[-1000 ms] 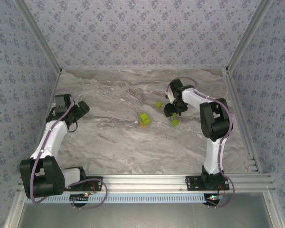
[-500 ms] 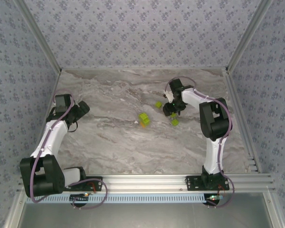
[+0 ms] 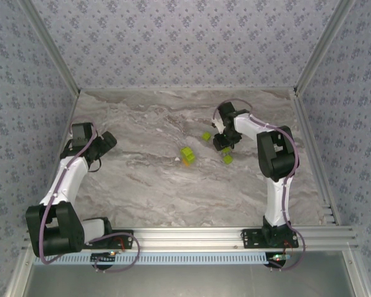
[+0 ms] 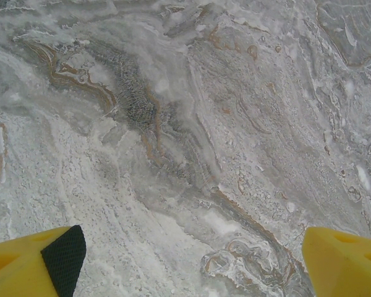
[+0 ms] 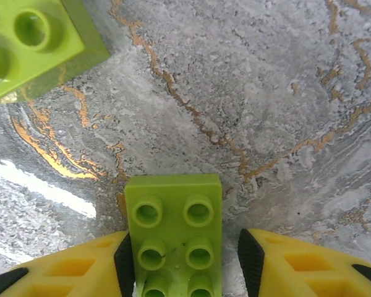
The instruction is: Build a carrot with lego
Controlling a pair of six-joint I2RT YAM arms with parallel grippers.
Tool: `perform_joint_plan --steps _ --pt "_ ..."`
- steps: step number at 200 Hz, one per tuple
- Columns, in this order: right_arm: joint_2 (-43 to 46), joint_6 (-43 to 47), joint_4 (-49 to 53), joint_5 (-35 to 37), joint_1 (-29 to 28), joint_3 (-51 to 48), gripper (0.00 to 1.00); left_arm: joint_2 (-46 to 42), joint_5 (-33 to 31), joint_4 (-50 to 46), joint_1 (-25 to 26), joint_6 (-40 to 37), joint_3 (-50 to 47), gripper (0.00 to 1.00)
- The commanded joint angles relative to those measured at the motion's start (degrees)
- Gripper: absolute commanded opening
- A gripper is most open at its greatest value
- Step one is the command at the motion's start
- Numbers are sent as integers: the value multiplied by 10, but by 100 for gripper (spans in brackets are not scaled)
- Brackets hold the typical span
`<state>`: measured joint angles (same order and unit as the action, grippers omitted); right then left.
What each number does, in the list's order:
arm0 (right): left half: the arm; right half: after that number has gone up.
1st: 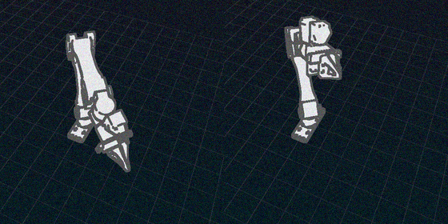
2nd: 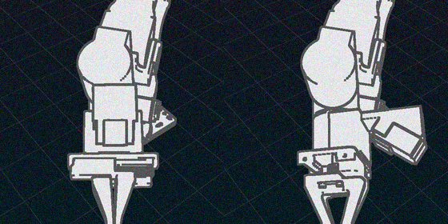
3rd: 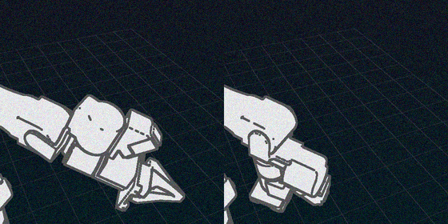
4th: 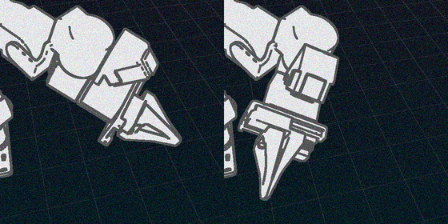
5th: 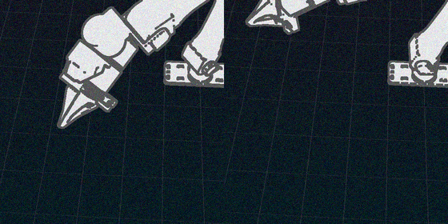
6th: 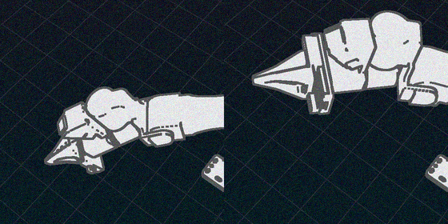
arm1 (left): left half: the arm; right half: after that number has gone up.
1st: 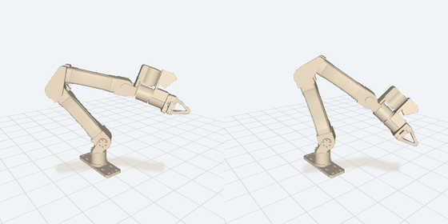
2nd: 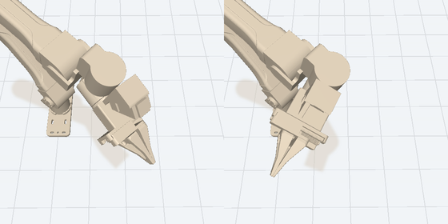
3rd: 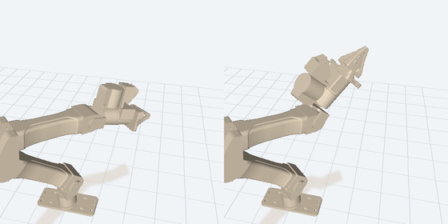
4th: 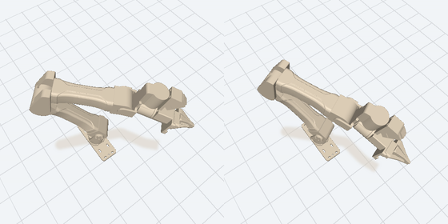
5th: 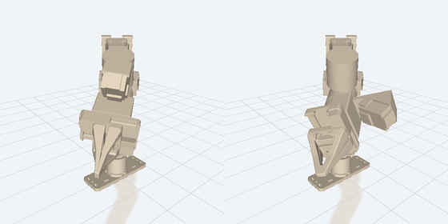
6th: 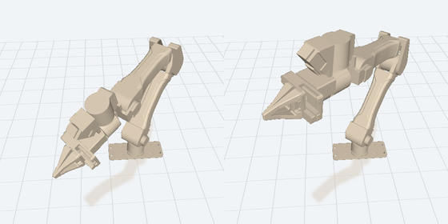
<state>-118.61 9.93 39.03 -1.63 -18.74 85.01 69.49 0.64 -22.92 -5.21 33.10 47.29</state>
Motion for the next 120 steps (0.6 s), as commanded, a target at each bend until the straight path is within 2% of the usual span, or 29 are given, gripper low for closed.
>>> perform_joint_plan --steps 1,43,74,120 --pt "-32 12 7 12 -6 2 46 0 4 5 0 2 4 92" --pt "-17 11 2 -3 -5 -5 35 0 5 4 -1 2 4 92" --pt "18 -7 -3 -29 -4 -13 33 -2 4 2 -1 2 5 92" --pt "97 -69 67 -7 -19 7 32 -3 4 2 0 3 5 92"
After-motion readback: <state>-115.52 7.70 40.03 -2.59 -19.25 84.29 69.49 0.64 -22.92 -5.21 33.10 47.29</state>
